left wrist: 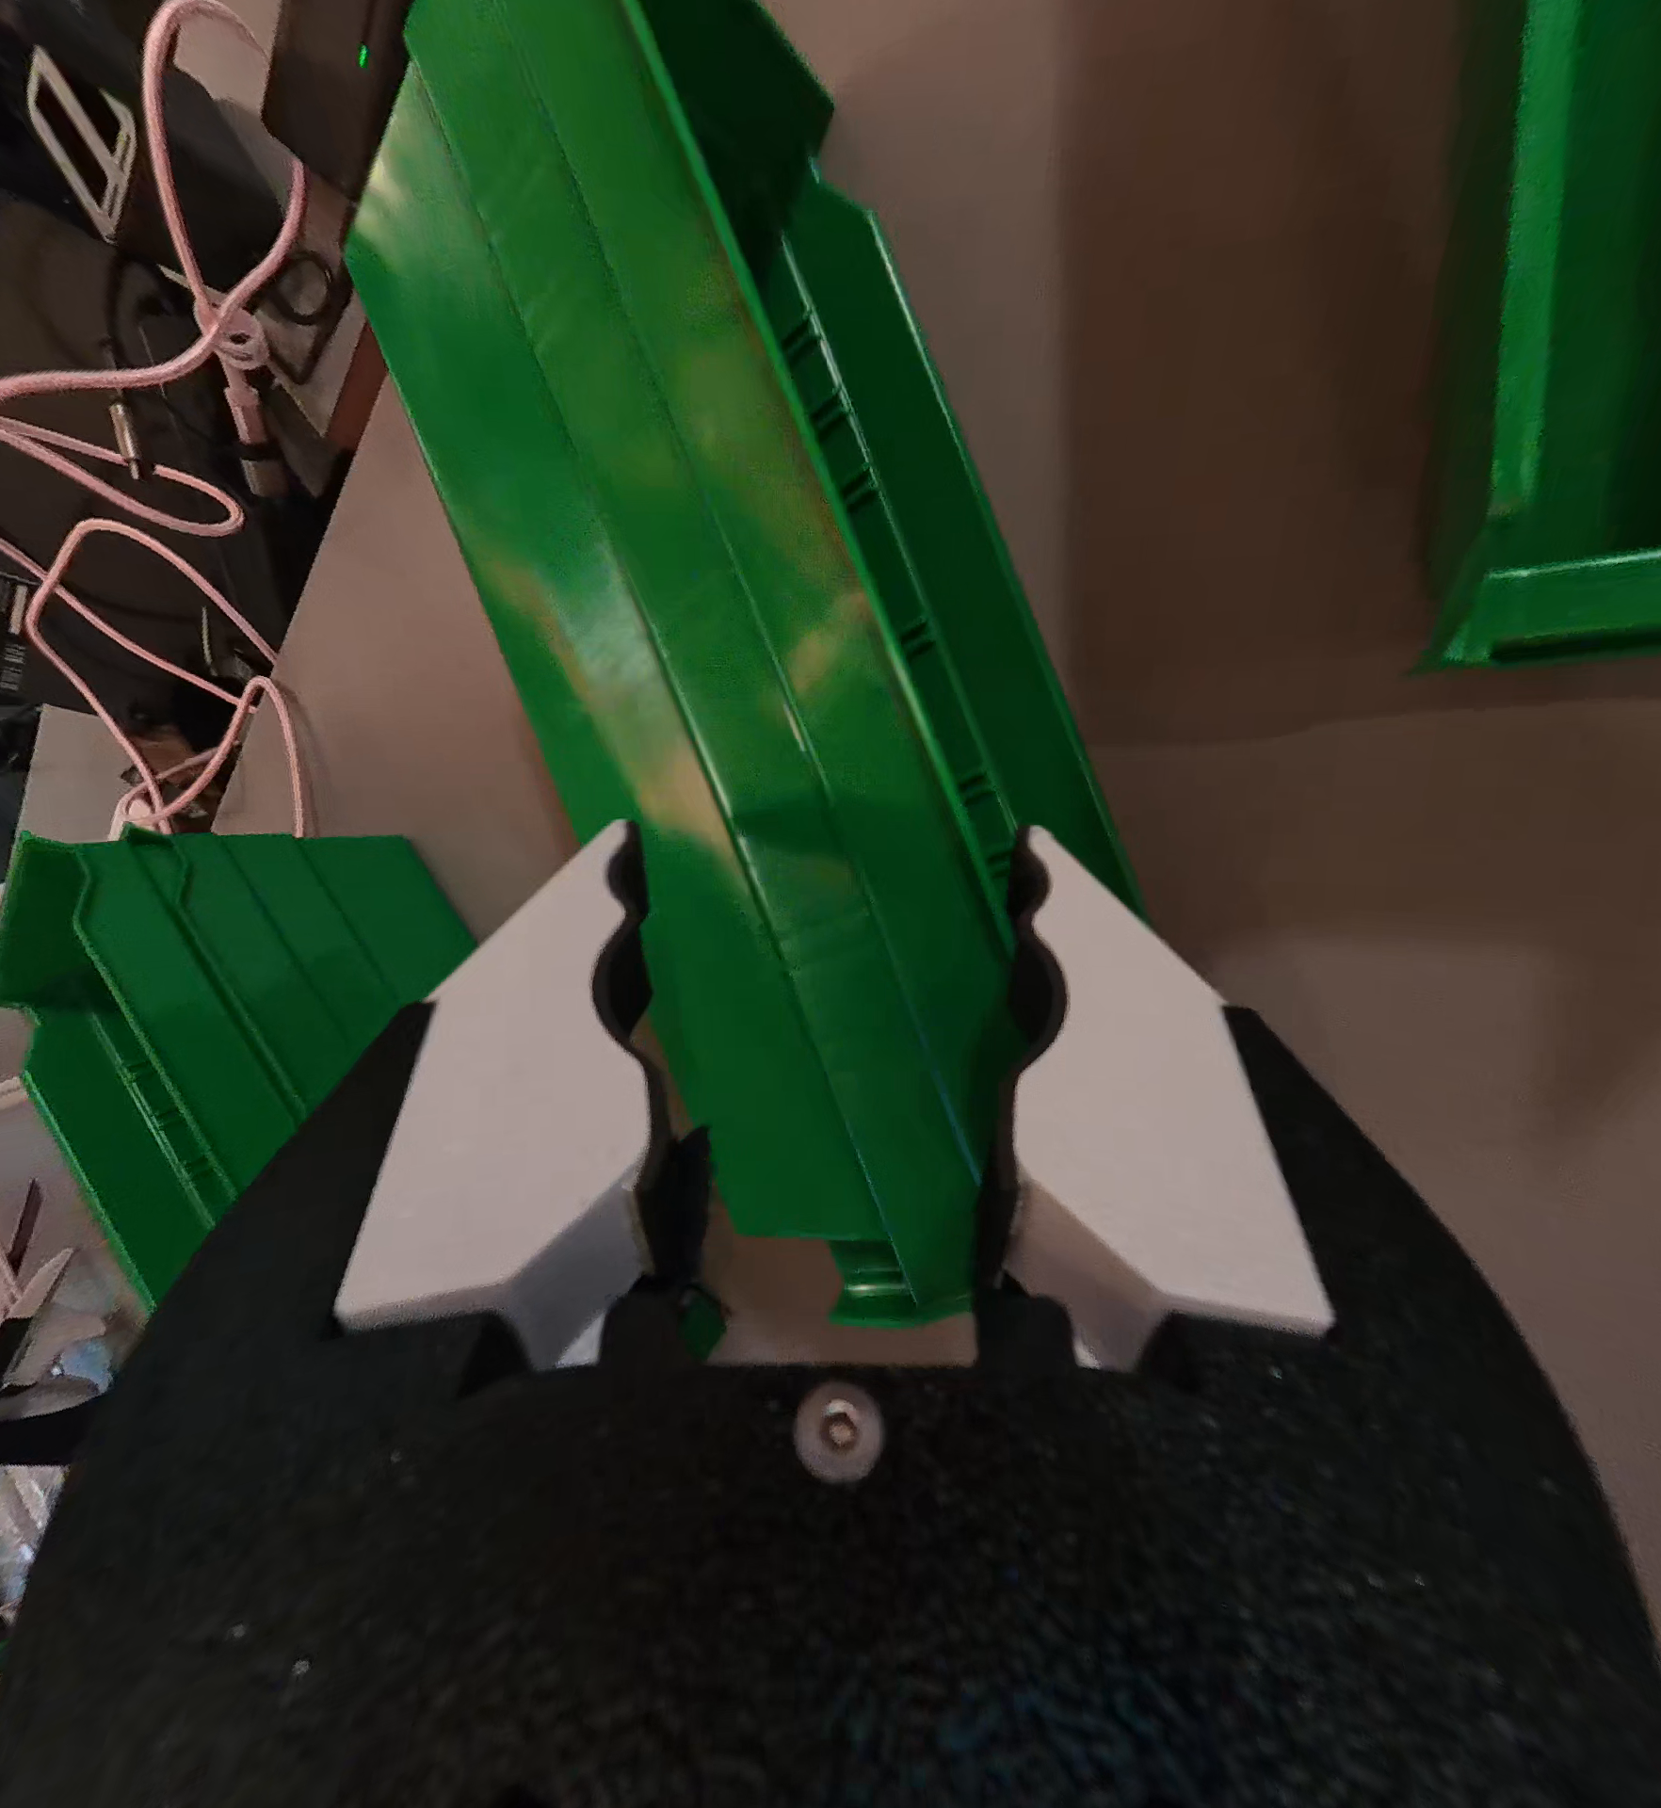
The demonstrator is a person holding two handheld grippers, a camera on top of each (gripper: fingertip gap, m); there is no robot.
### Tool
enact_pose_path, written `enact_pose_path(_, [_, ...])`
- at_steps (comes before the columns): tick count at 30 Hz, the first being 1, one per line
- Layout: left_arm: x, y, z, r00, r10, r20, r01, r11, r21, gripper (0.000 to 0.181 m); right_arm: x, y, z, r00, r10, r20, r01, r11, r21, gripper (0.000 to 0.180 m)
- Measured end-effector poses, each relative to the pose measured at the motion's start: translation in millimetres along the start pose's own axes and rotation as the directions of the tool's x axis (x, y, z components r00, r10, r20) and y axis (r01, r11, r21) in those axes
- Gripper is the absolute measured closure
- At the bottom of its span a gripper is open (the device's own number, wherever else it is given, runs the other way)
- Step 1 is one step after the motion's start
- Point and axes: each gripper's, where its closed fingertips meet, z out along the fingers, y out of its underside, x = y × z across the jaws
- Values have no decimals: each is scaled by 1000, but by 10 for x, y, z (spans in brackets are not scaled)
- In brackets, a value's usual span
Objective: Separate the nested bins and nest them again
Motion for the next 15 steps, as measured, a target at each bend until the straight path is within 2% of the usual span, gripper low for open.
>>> enact_pose_path(1, [8, 11, -30, 1000, -12, -5, 12, 1000, 25, 92, -1, 1, -1, 1000, 2, 1, -2, 1000, -1, 74])
enact_pose_path(4, [209, -12, -189, 995, -41, -92, 55, 987, 150, 40, -2, 9, 5, 1000, 2, 1, -2, 1000, -6, 74])
enact_pose_path(6, [375, 2, -198, 996, -14, -87, 30, 982, 188, 27, -12, 11, 11, 1000, 2, 5, -2, 1000, -8, 74])
enact_pose_path(7, [420, 39, -147, 999, 17, -41, -10, 985, 173, 27, -18, 14, 13, 1000, 0, 7, 0, 1000, -9, 74])
enact_pose_path(10, [258, 209, 72, 971, 108, 211, -117, 993, 32, 36, -20, 11, 10, 1000, -1, 7, 1, 1000, -7, 74])
enact_pose_path(12, [119, 275, 174, 944, 122, 305, -119, 993, -27, 47, -13, 10, 7, 1000, 11, 7, -11, 1000, -6, 74])
enact_pose_path(13, [73, 290, 208, 940, 115, 320, -111, 993, -33, 60, -9, 10, 4, 1000, 17, 6, -17, 1000, -6, 74])
enact_pose_path(15, [6, 308, 237, 943, 90, 322, -87, 996, -22, 99, 1, 11, 4, 1000, 25, 5, -25, 1000, -6, 74])
